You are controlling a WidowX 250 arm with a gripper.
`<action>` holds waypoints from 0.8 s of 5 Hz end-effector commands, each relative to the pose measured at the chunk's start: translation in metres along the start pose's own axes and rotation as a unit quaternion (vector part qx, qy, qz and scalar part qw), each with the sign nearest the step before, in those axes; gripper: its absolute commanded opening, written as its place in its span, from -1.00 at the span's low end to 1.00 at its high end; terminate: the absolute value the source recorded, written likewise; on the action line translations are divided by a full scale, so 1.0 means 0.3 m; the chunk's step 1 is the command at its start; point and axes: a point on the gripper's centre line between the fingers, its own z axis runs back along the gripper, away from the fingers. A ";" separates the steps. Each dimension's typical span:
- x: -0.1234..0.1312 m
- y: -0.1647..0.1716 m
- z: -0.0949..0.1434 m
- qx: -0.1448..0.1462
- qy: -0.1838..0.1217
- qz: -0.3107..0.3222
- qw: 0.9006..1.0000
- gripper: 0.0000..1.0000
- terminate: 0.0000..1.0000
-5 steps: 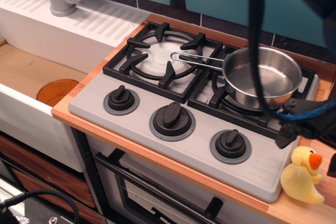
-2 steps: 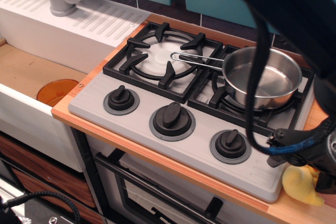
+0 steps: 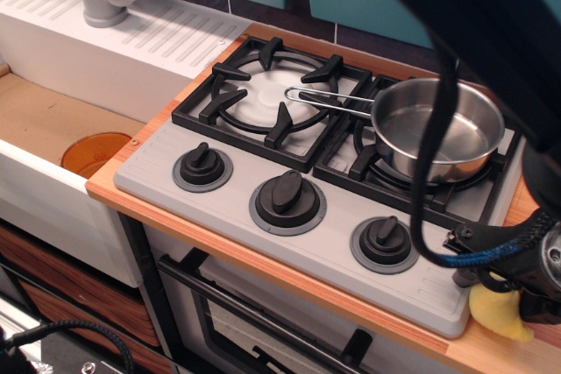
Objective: Put pot or pan on stove and put stuffedduck in pot or pan
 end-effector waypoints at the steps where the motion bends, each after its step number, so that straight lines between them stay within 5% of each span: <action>1: 0.073 0.021 0.037 -0.020 0.001 0.019 1.000 -1.00 -1.00; 3: 0.185 0.153 0.254 -0.037 0.037 0.023 0.998 -1.00 -1.00; 4: 0.307 0.257 0.289 -0.052 0.022 0.025 0.998 -1.00 -1.00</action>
